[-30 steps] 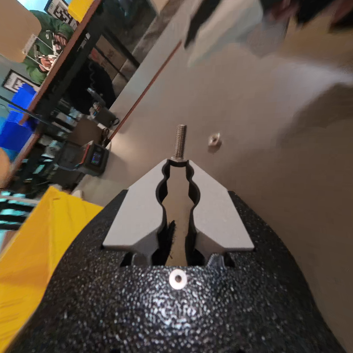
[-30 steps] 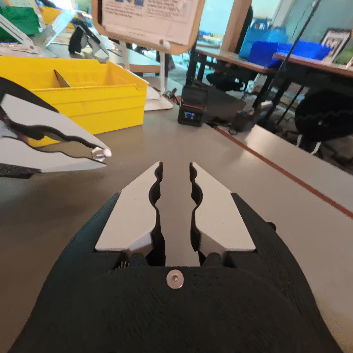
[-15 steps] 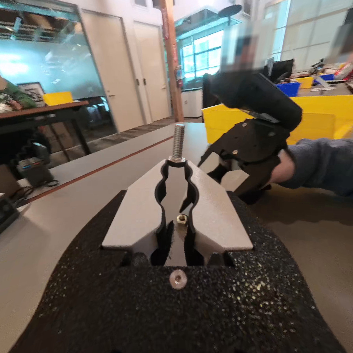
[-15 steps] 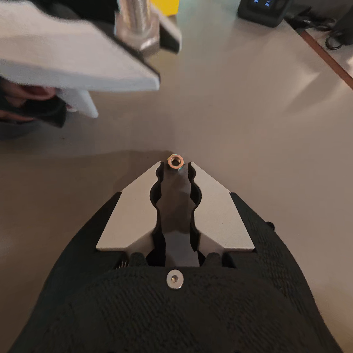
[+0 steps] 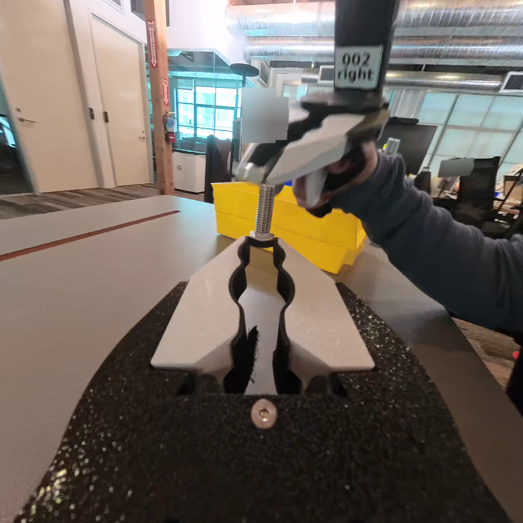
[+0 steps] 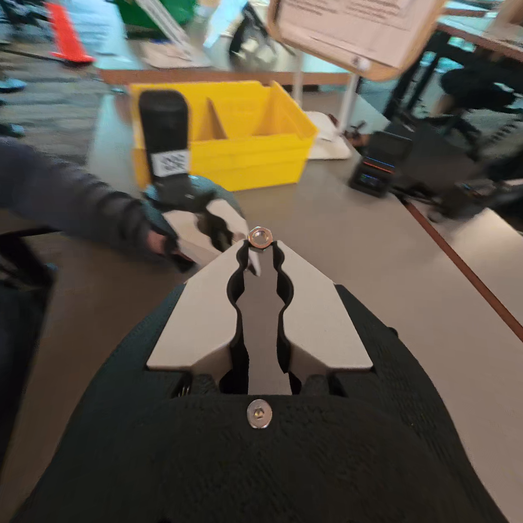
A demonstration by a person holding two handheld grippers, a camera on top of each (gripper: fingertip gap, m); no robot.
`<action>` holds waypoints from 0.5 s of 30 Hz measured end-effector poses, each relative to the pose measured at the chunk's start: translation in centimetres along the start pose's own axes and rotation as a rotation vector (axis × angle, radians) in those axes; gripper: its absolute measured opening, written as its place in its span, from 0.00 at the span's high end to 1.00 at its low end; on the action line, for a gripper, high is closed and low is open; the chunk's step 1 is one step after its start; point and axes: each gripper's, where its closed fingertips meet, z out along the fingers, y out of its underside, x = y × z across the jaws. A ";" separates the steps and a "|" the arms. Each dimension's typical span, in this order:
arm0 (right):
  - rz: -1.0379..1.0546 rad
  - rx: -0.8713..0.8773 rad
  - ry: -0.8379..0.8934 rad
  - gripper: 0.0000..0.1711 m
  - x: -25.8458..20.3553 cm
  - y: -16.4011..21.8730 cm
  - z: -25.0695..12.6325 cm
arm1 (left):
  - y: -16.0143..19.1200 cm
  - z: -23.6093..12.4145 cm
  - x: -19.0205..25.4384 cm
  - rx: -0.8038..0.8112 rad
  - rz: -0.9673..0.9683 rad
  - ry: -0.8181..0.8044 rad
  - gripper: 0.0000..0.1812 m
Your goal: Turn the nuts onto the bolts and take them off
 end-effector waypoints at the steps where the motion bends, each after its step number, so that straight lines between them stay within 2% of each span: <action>1: -0.007 -0.001 -0.053 0.91 -1.0 -0.8 -0.5 | 0.2 0.1 0.2 -0.012 0.003 0.010 0.92; 3: -0.045 -0.065 -0.097 0.91 -2.0 -1.3 -1.1 | 0.5 0.3 0.7 -0.039 0.028 0.027 0.92; 9: -0.089 -0.326 -0.168 0.91 -2.8 0.7 -1.3 | 0.8 0.6 1.4 -0.057 0.041 0.055 0.92; 15: -0.075 -0.378 -0.204 0.91 -2.8 1.0 -1.2 | 0.7 0.5 1.6 -0.045 0.029 0.079 0.92</action>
